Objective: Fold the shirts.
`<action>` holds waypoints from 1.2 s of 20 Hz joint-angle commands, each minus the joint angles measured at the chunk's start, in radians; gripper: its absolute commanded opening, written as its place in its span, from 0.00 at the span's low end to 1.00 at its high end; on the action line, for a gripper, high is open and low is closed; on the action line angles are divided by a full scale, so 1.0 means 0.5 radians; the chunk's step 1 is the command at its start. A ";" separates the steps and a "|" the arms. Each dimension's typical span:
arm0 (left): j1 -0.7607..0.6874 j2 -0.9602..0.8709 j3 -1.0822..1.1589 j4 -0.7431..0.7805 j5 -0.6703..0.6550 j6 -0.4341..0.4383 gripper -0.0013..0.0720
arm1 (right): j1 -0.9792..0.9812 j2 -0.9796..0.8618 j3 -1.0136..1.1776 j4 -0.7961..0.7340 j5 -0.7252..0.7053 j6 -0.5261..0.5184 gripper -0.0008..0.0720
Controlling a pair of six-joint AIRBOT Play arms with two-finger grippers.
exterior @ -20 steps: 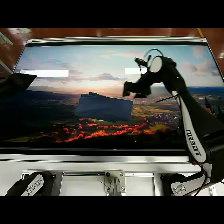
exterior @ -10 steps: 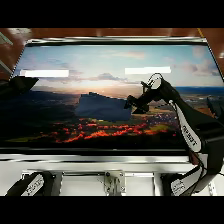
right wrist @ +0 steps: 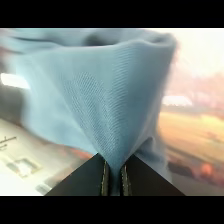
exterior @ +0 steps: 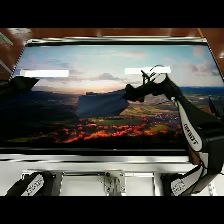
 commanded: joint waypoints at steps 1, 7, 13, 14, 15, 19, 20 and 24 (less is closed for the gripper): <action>-0.002 -0.002 -0.001 0.004 -0.004 0.000 0.07 | -0.270 0.210 0.208 0.011 0.237 -0.078 0.10; -0.002 -0.002 -0.002 0.049 -0.024 0.000 0.07 | -1.116 0.729 0.237 -0.557 0.710 0.152 0.10; -0.002 -0.002 -0.002 0.048 -0.208 0.000 0.07 | -1.895 0.957 0.237 -0.933 0.939 0.192 0.10; -0.002 -0.002 -0.002 0.048 -0.259 0.000 0.07 | -1.992 0.956 0.227 -0.951 0.996 0.192 0.10; -0.002 -0.002 -0.002 0.048 -0.291 0.000 0.07 | -2.067 0.956 0.192 -0.954 1.038 0.192 0.10; -0.002 -0.002 -0.002 0.046 -0.309 -0.001 0.07 | -2.172 0.956 -0.076 -0.969 1.238 0.069 0.10; -0.002 -0.002 -0.002 0.046 -0.310 -0.001 0.07 | -2.172 0.956 -0.121 -0.984 1.254 0.060 0.10; -0.002 -0.002 -0.002 0.047 -0.308 0.000 0.07 | -2.172 0.956 -0.194 -1.089 1.350 0.060 0.10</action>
